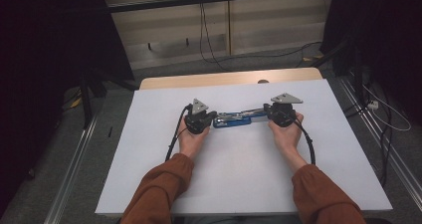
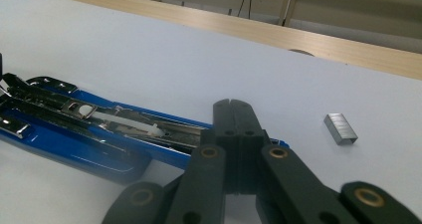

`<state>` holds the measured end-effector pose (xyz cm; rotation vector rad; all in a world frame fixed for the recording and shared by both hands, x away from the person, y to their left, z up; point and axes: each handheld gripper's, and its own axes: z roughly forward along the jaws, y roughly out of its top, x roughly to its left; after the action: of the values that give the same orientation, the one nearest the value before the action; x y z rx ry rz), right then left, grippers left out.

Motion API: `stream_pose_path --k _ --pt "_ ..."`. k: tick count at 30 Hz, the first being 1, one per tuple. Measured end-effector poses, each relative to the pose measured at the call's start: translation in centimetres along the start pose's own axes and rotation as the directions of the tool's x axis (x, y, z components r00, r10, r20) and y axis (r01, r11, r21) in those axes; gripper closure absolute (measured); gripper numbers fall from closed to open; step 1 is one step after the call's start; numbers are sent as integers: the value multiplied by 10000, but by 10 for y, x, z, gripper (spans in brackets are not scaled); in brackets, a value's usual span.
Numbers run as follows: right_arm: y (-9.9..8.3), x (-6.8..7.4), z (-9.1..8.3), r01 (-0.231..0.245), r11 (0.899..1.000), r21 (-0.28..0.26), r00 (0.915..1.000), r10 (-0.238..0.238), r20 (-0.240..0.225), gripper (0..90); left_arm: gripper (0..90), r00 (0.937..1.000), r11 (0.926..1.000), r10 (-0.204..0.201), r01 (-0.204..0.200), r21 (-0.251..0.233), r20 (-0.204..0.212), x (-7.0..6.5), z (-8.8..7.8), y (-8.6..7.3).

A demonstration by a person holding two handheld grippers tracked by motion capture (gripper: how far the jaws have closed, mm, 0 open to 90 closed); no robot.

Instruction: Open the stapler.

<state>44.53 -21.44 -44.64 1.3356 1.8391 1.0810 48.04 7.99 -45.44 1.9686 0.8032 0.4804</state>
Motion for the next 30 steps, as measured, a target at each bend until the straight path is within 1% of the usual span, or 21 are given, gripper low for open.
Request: stream_pose_path --k 2,3,6,8,9,17,21,23,24,25,26,27,28,29,30 --pt "0 1 0 5 10000 9 10000 -5 -30 900 900 10000 10000 -36 36 -20 18 0 0 0" --pt "0 1 1 14 10000 30 10000 -14 -41 900 900 10000 10000 9 -9 -25 36 0 -1 1" --pt "0 0 0 -29 10000 7 10000 29 -64 900 900 10000 9997 -30 32 -244 88 0 -3 2" --pt "0 0 0 -86 10000 -48 9999 85 -74 900 900 10000 9997 40 -39 -252 56 0 -3 3" --pt "0 -1 0 -92 9999 -54 9999 92 -105 900 900 10000 9996 -12 14 -268 75 0 -3 3" --pt "1 -3 -2 -89 9999 -77 9998 88 -168 900 900 10000 9996 4 -1 -287 81 0 -3 3" --pt "1 -4 -5 -98 9996 -257 9994 89 -343 900 898 9997 9993 -199 204 -329 136 1 -5 3" --pt "2 -6 -7 -82 9995 -310 9991 69 -430 900 868 9984 9979 -542 548 -357 181 2 -5 3" --pt "2 -7 -8 -97 9994 -344 9985 79 -534 884 820 9981 9975 -621 622 -345 29 2 -6 3" --pt "2 -8 -9 -69 9994 -333 9985 50 -552 866 780 9980 9974 -625 625 -371 12 2 -6 3" --pt "2 -9 -10 -52 9995 -316 9985 35 -547 860 781 9982 9975 -603 604 -367 38 2 -6 3" --pt "2 -10 -10 -38 9994 -349 9978 15 -659 851 781 9986 9979 -533 534 -354 45 2 -7 3" --pt "2 -11 -11 -54 9994 -339 9974 29 -723 838 769 9985 9977 -553 553 -383 27 2 -7 3" --pt "2 -12 -12 -57 9995 -326 9975 34 -702 823 738 9981 9973 -620 619 -384 -9 2 -7 3" --pt "1 -13 -12 -58 9994 -343 9967 30 -813 814 698 9977 9969 -681 678 -400 -43 2 -7 4"
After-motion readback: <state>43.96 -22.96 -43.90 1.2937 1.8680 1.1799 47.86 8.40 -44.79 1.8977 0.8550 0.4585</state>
